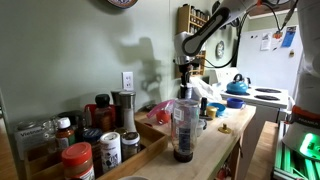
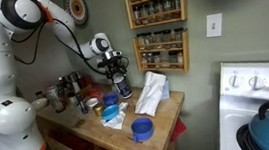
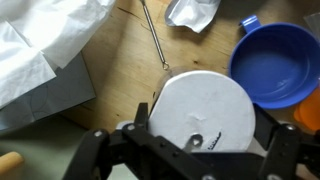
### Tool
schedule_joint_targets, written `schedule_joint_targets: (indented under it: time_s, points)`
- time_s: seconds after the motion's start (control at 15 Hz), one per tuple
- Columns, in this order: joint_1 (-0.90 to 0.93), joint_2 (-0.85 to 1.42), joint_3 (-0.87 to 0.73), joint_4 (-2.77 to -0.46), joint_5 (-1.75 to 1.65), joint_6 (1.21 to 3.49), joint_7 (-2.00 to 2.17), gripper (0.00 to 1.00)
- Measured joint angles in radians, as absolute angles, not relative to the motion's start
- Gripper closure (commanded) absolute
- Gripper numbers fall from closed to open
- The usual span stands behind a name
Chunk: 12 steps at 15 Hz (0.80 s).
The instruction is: Move the white and black container to the right.
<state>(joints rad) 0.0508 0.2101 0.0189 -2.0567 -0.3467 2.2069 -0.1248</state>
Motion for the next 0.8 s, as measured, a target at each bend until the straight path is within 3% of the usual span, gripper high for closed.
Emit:
schedule_joint_targets:
  time_s: [0.07,0.13,0.8]
  points:
    - [0.051,0.212,0.02,-2.057,-0.344,2.217,-0.126,0.29]
    - [0.051,0.213,0.021,-2.056,-0.335,2.22,-0.13,0.01]
    - [0.05,0.138,0.02,-2.052,-0.311,2.219,-0.155,0.0]
